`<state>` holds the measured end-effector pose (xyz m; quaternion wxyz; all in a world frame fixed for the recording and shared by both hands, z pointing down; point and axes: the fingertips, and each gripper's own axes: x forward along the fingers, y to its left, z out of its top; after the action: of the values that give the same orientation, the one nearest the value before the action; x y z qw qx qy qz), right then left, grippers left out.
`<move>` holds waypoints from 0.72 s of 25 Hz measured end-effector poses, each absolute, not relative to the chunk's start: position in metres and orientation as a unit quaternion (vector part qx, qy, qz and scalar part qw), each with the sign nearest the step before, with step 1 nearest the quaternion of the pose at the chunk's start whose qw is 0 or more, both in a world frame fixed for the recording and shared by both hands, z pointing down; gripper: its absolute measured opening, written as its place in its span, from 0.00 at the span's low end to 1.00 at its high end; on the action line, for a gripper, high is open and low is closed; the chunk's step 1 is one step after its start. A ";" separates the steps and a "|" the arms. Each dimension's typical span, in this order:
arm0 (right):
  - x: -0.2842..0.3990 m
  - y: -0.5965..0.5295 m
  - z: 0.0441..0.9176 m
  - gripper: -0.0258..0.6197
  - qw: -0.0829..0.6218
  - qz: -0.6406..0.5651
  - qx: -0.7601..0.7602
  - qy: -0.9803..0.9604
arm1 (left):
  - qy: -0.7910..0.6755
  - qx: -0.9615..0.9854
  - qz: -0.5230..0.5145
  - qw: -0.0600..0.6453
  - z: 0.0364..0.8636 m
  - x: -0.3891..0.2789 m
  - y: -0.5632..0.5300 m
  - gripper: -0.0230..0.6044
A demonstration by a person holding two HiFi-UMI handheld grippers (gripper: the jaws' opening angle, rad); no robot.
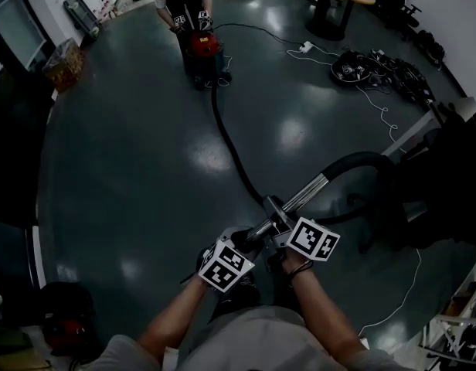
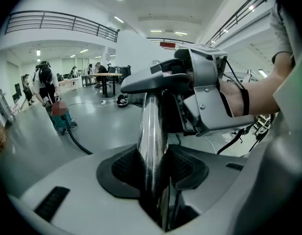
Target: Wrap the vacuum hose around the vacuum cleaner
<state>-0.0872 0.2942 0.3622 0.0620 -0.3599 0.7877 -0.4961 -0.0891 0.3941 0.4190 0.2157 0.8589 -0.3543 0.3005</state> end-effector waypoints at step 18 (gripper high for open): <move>-0.094 0.272 0.351 0.23 -0.016 -0.428 -0.381 0.819 | -0.392 0.852 0.275 0.210 0.405 -0.146 0.394 0.33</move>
<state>-0.0944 0.2720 0.3505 -0.0158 -0.3811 0.8191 -0.4285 -0.1458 0.3939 0.4054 0.2102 0.8525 -0.3921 0.2745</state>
